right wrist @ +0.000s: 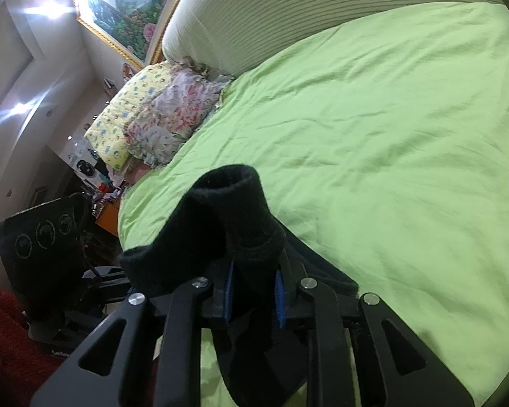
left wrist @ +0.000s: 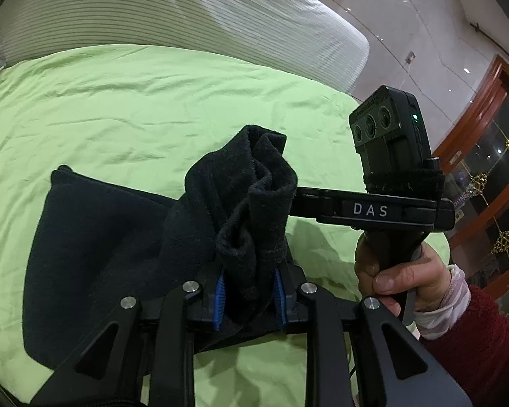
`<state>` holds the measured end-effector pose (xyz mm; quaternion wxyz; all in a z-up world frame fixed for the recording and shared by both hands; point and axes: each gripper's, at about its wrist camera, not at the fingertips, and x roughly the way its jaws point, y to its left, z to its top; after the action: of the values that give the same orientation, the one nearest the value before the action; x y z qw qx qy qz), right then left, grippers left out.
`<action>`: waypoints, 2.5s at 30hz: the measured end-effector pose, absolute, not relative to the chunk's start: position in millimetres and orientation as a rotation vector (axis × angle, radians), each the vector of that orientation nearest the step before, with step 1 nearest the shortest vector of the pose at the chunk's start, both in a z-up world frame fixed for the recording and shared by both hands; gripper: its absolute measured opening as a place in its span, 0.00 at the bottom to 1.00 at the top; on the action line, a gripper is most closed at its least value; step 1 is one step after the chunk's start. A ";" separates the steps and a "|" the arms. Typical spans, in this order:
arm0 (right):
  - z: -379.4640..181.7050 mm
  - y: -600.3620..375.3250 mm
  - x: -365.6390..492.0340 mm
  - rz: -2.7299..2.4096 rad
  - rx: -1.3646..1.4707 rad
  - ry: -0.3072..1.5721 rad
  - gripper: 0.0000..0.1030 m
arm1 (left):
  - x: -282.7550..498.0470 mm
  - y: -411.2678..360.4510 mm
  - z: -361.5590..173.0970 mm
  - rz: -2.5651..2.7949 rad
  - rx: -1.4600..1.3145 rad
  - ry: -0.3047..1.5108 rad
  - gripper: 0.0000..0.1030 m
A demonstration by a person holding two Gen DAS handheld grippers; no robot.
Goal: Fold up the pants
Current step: 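Grasp the folded black pants' end with the right gripper while the left gripper grasps it too, then open both grippers and release the pants' end onto the bundle, then grasp the bundle's folded end with the left gripper while the right gripper grasps it too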
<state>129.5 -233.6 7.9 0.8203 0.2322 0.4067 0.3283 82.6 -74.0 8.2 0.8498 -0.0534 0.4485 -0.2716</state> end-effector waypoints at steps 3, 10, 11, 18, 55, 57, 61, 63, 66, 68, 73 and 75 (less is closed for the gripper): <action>9.5 -241.0 125.7 0.638 0.470 0.876 0.31 | 82.4 -76.0 3.4 -0.600 -0.108 0.947 0.24; 9.1 -256.2 105.6 0.471 0.421 0.901 0.32 | 77.2 -92.0 -7.0 -0.659 -0.064 0.943 0.48; 9.3 -259.5 101.7 0.436 0.418 0.903 0.32 | 75.8 -93.5 -8.1 -0.670 -0.064 0.942 0.53; 15.4 -277.8 74.5 0.297 0.506 0.879 0.45 | 67.2 -94.6 -10.0 -0.724 -0.062 0.952 0.67; 55.8 -215.3 26.9 0.091 0.498 0.756 0.75 | 123.0 21.9 23.0 -0.460 -0.136 0.969 0.81; 51.0 -212.5 28.0 0.095 0.498 0.769 0.75 | 135.7 24.9 14.3 -0.445 -0.147 1.003 0.81; 40.9 -212.5 33.3 0.085 0.502 0.806 0.75 | 153.2 24.3 1.8 -0.444 -0.159 1.048 0.81; 35.5 -213.5 34.6 0.071 0.517 0.811 0.75 | 159.9 22.4 -6.6 -0.435 -0.165 1.078 0.81; 24.5 -210.1 38.0 0.081 0.554 0.823 0.75 | 160.7 20.9 -16.8 -0.414 -0.168 1.075 0.81; 16.9 -207.6 41.6 0.099 0.574 0.836 0.48 | 159.7 15.7 -18.1 -0.410 -0.151 1.069 0.77; 23.6 -207.5 40.7 0.125 0.586 0.817 0.22 | 159.0 15.4 -20.2 -0.368 -0.040 1.066 0.23; 31.4 -209.1 37.5 0.153 0.607 0.797 0.19 | 159.8 23.7 -13.8 -0.405 -0.080 1.059 0.12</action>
<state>37.5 -209.1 31.4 0.8743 0.2906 0.3818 0.0732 159.8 23.7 -13.8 0.8428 -0.0379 0.5015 -0.1917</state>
